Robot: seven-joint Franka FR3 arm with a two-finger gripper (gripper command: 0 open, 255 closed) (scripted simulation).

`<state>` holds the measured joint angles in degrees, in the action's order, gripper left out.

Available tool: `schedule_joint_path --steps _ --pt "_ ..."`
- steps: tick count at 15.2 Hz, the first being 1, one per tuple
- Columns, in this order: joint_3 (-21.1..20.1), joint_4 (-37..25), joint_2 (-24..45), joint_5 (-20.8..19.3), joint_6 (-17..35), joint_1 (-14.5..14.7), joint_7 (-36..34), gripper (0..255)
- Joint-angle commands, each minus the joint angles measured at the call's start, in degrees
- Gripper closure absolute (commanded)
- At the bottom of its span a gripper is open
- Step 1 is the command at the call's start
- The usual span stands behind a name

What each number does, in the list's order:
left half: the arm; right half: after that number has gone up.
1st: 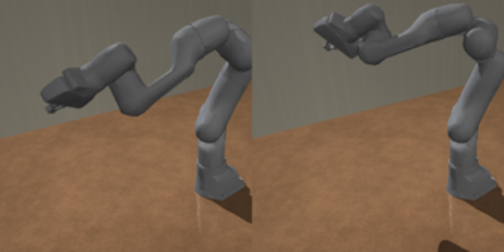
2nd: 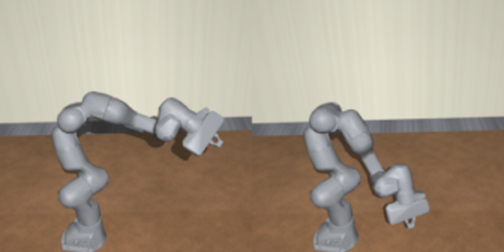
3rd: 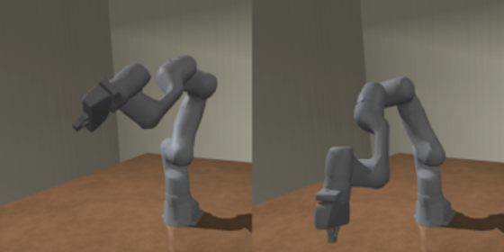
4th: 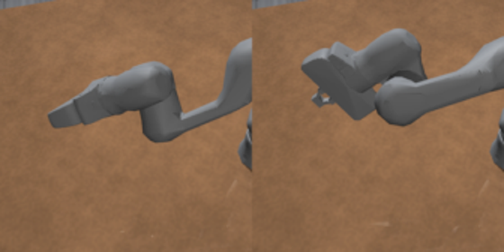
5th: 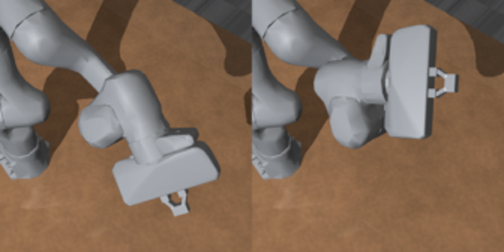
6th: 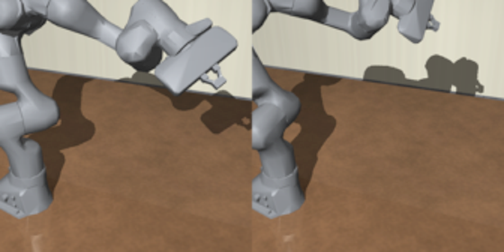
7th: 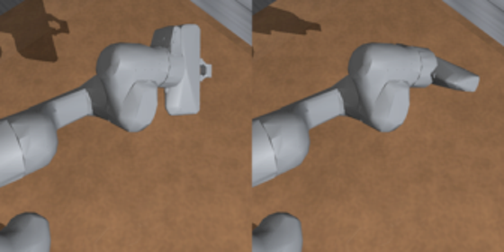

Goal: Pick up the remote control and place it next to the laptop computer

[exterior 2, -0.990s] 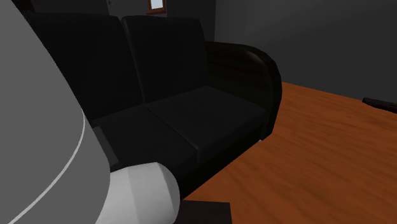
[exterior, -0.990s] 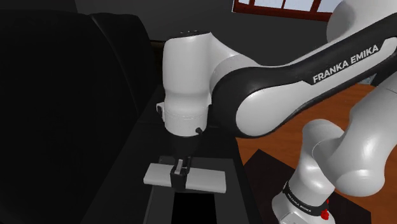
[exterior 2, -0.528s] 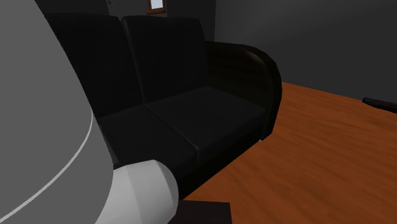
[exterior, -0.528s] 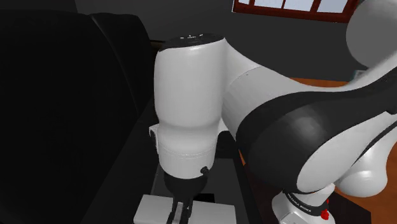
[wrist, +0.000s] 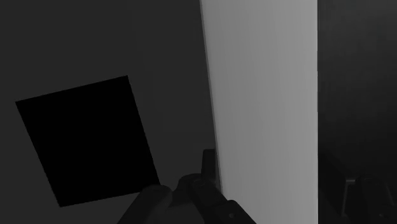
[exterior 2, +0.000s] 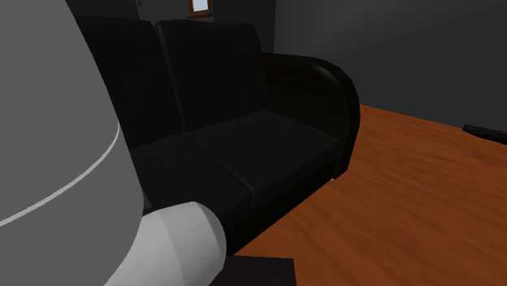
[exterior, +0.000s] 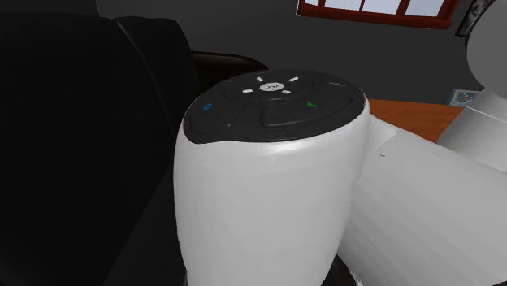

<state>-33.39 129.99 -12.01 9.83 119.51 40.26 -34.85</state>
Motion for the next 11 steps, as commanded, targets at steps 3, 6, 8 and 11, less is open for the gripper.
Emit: schedule_joint_path --steps 3,6,8,11 --pt "-4.2 -4.9 5.0 -2.6 0.0 1.4 -7.5 255" --pt "-7.1 -9.1 9.5 -5.7 -0.2 2.8 -13.5 255" --pt "-8.8 -12.2 13.0 -8.3 -0.5 4.0 -17.7 255" --pt "-10.0 -15.4 17.4 -11.9 -0.5 6.0 -22.5 255"
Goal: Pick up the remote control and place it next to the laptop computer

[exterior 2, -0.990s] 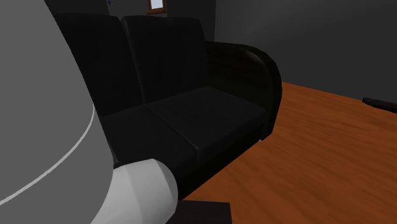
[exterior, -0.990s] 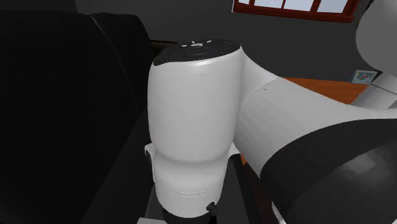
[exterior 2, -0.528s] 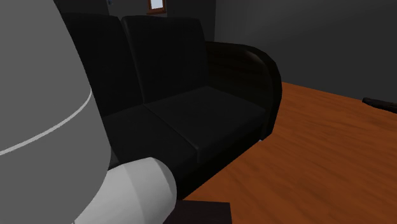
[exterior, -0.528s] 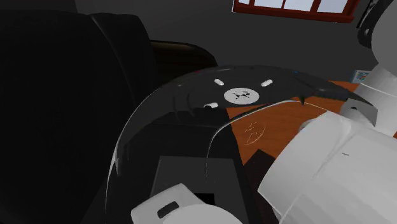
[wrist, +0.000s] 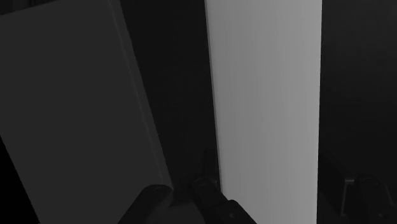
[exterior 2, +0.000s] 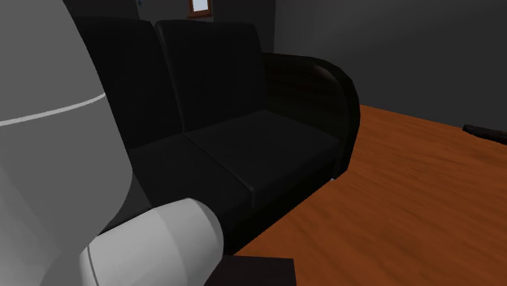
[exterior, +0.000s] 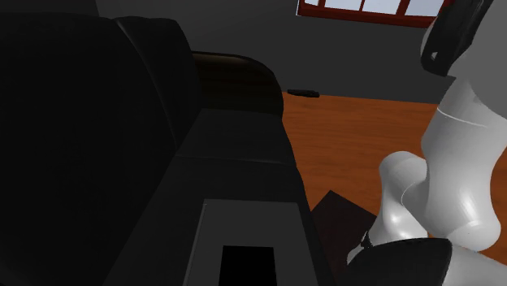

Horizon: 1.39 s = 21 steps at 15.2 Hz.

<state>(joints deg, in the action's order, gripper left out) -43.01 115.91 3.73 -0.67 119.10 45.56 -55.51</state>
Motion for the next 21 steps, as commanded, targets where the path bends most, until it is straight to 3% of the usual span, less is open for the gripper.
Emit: schedule_joint_path --steps 1,16,21 --pt "-0.3 -0.9 2.1 -1.7 0.7 0.8 -2.0 255" --pt "1.2 4.4 9.0 -7.8 11.0 2.5 -6.0 255" --pt "1.2 4.4 9.0 -7.8 11.0 2.6 -6.0 255"
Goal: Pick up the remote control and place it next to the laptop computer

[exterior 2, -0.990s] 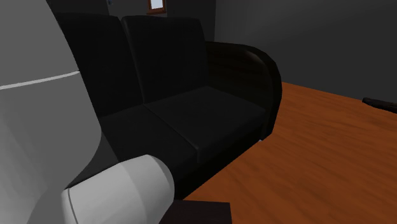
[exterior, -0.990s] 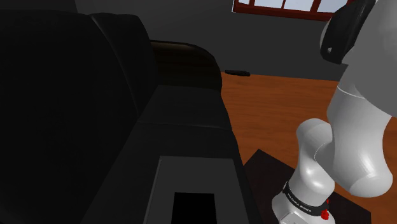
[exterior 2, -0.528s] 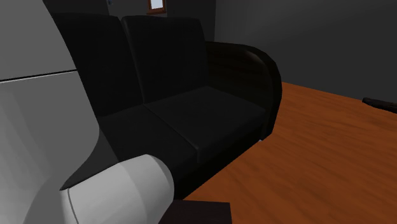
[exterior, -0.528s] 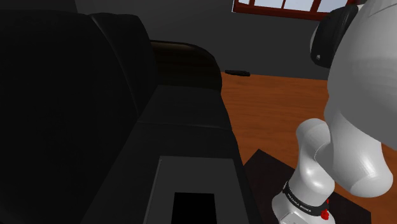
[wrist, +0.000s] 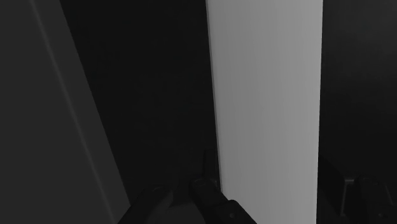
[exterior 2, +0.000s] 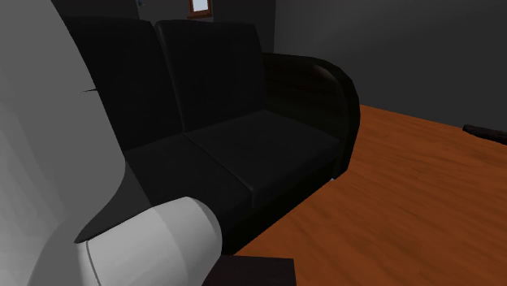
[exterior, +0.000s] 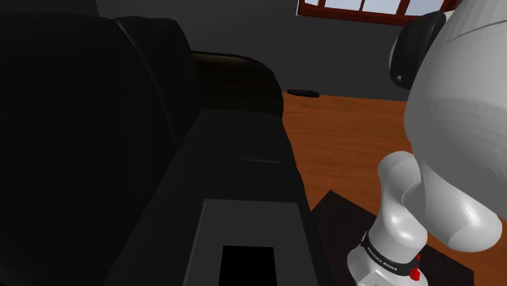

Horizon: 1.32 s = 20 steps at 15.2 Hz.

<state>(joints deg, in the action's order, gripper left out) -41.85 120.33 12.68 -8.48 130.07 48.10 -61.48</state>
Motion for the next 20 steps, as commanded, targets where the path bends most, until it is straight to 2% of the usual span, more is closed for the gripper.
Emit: schedule_joint_path --steps 1,3,4,9,13,20 --pt "0.0 0.0 0.0 0.0 0.0 0.0 0.0 255" --pt "0.0 0.0 0.0 0.0 0.0 0.0 0.0 255" --pt "0.0 0.0 0.0 0.0 0.0 0.0 0.0 0" --pt "0.0 0.0 0.0 0.0 0.0 0.0 0.0 0" --pt "-1.3 -2.9 -4.8 4.3 -6.4 -1.5 3.0 0" --pt "-1.2 -2.9 -4.8 4.3 -6.4 -1.5 3.0 0"
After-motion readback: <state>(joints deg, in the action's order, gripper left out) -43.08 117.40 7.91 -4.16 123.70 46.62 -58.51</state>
